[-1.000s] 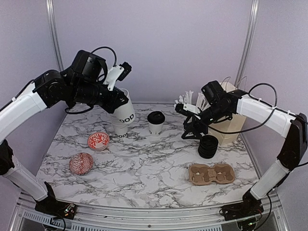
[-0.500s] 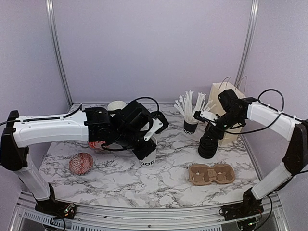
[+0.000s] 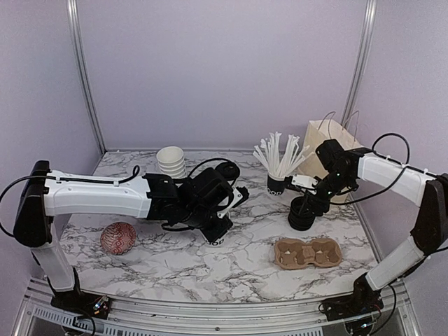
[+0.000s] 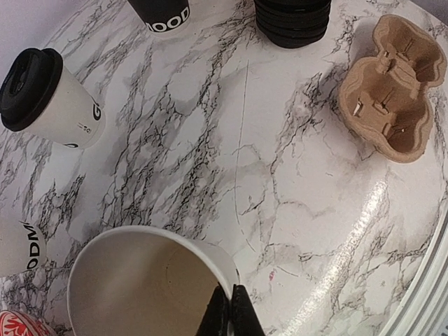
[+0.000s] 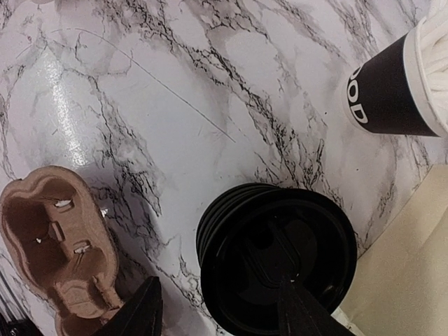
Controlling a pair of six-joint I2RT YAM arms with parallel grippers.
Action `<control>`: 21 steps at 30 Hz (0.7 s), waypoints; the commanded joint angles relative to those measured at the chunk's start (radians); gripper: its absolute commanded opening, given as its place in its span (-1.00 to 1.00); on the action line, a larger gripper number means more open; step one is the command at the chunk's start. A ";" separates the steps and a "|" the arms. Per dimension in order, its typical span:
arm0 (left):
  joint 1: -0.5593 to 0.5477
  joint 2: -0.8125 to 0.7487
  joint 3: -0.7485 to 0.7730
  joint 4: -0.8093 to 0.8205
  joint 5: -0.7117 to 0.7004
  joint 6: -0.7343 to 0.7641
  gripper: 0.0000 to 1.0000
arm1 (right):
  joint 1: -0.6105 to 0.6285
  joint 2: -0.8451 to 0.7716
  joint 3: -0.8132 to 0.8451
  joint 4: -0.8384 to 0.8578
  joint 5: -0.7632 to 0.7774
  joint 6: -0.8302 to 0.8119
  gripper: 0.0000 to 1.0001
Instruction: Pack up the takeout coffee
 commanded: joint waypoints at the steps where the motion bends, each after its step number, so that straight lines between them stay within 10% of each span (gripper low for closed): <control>1: -0.007 0.035 -0.006 0.032 -0.037 0.013 -1.00 | 0.008 -0.025 -0.011 -0.013 0.030 -0.036 0.07; 13: -0.007 0.072 -0.009 0.030 -0.020 0.011 -0.83 | 0.014 0.013 -0.023 0.012 0.084 -0.035 -0.07; 21: -0.007 0.053 -0.005 0.024 -0.032 0.002 -0.35 | 0.038 0.054 -0.005 0.006 0.092 -0.038 -0.23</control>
